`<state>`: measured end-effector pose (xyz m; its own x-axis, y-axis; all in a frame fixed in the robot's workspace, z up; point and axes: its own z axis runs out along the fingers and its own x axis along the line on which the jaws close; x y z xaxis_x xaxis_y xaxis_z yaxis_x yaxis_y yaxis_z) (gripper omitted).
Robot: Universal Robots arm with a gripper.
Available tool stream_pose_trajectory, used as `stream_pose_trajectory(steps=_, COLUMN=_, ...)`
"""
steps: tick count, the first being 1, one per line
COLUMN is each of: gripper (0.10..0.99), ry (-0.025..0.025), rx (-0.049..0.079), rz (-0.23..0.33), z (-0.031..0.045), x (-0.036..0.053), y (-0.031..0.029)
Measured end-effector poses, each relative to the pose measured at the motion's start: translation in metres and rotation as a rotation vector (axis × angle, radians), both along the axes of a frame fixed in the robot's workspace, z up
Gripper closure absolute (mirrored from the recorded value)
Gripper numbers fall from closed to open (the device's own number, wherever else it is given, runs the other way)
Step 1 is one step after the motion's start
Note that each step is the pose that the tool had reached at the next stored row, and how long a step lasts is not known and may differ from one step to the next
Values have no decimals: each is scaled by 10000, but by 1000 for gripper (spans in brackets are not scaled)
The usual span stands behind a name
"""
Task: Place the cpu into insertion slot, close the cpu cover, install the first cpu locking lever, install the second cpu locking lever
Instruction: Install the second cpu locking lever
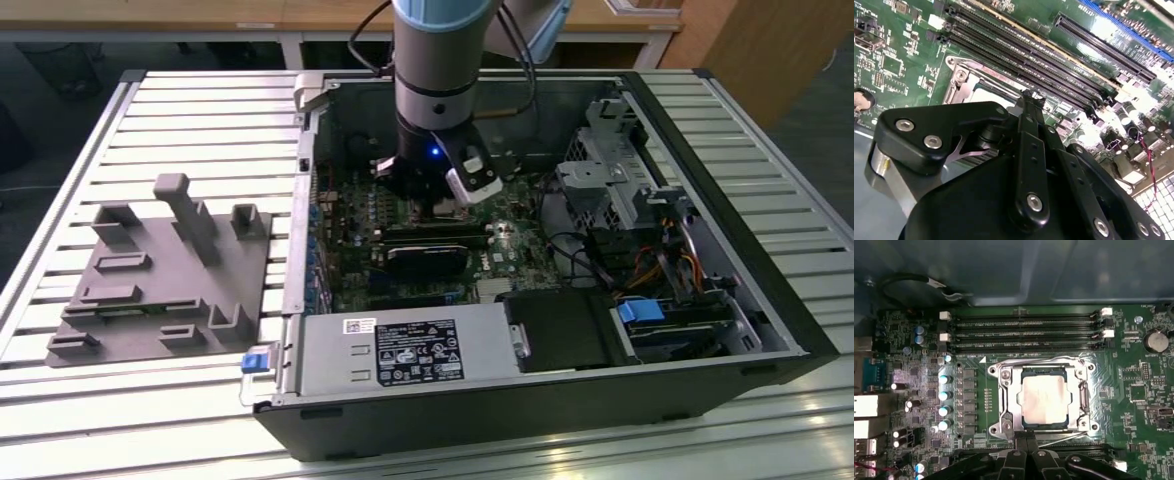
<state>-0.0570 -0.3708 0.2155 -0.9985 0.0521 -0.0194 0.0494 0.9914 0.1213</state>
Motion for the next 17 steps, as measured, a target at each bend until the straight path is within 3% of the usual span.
stream_pose_trajectory(steps=2, gripper=980, ry=0, rx=75, rz=0, z=0, x=-2, y=-19)
stream_pose_trajectory(steps=8, gripper=980, ry=0, rx=131, rz=-1, z=0, x=-47, y=-93)
stream_pose_trajectory(steps=13, gripper=980, ry=-3, rx=236, rz=0, z=-8, x=-119, y=-113)
stream_pose_trajectory(steps=17, gripper=980, ry=-7, rx=374, rz=1, z=-58, x=-135, y=-114)
